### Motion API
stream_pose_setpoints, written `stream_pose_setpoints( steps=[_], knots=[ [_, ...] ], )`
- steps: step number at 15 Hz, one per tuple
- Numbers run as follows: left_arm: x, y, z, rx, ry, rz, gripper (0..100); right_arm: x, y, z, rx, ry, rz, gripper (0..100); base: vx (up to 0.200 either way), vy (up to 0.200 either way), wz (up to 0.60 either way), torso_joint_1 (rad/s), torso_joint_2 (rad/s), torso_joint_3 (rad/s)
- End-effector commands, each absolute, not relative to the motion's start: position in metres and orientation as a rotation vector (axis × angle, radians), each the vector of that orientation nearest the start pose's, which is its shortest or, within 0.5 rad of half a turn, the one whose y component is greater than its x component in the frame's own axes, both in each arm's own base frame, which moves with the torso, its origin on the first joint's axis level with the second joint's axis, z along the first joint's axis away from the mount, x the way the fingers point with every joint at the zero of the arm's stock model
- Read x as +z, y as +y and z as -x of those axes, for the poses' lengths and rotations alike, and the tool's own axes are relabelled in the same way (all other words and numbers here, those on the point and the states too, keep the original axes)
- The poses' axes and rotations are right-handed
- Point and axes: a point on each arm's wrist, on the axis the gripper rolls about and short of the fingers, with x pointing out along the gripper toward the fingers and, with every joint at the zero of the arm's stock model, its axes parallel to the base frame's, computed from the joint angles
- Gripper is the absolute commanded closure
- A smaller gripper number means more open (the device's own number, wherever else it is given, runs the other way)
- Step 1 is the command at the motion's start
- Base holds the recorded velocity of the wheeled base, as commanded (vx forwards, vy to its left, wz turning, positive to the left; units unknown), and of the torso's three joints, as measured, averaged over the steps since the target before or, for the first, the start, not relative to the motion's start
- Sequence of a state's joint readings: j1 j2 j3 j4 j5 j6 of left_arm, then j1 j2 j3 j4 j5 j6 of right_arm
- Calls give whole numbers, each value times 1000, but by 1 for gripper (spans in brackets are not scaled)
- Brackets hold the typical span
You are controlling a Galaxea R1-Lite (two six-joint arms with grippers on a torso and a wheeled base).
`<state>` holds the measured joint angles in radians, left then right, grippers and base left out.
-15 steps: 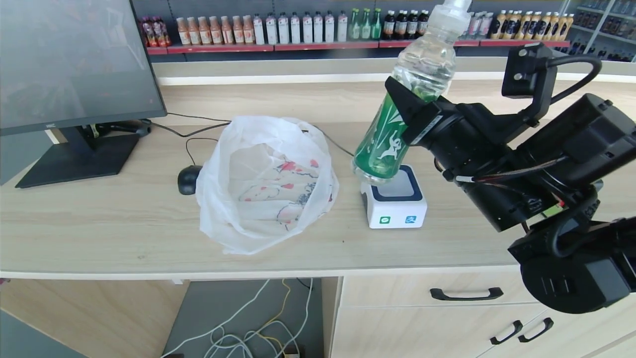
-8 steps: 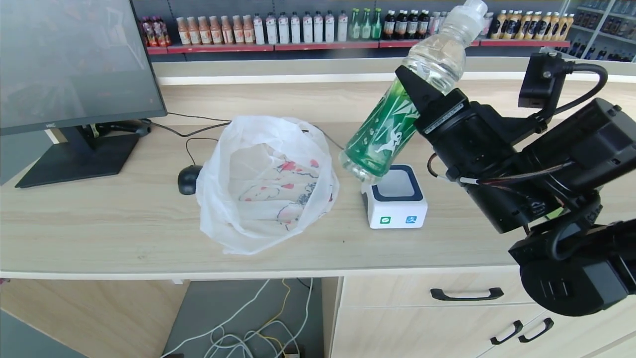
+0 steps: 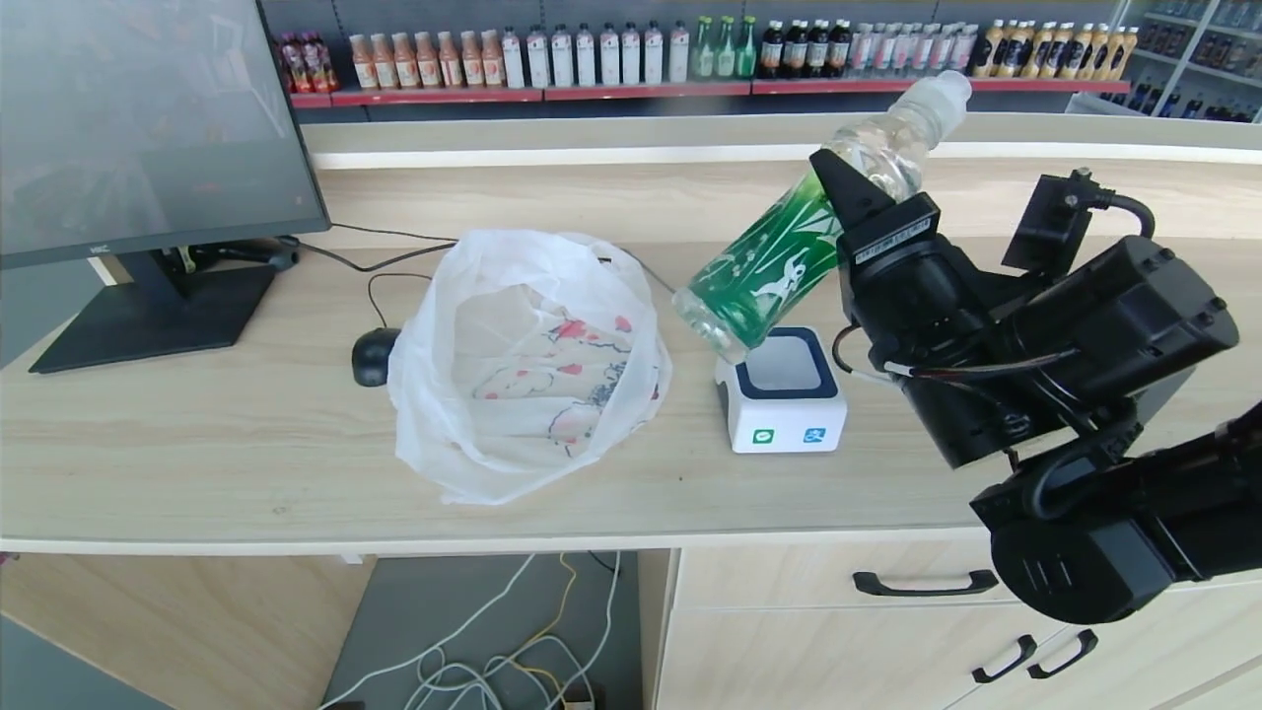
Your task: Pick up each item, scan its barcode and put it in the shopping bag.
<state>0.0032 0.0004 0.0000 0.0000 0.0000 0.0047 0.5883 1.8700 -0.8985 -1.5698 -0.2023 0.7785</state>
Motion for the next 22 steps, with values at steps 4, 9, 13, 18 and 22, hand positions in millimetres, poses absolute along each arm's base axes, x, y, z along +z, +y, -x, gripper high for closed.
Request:
stream_pose_setpoints(
  steps=[4, 9, 13, 18, 22],
  knots=[
    [75, 0, 23, 3, 0, -5, 0, 246, 170, -285, 557, -389, -1138, 100, 0, 0, 0, 0, 0, 0],
    [75, 0, 23, 3, 0, -5, 0, 232, 146, -299, 488, -356, -1290, 100, 0, 0, 0, 0, 0, 0],
    [75, 0, 23, 3, 0, -5, 0, 214, 140, -318, 442, -328, -1336, 100, 0, 0, 0, 0, 0, 0],
    [75, 0, 23, 3, 0, -5, 0, 208, 137, -323, 430, -313, -1370, 100, 0, 0, 0, 0, 0, 0],
    [75, 0, 23, 3, 0, -5, 0, 198, 137, -323, 412, -278, -1396, 100, 0, 0, 0, 0, 0, 0]
  ],
)
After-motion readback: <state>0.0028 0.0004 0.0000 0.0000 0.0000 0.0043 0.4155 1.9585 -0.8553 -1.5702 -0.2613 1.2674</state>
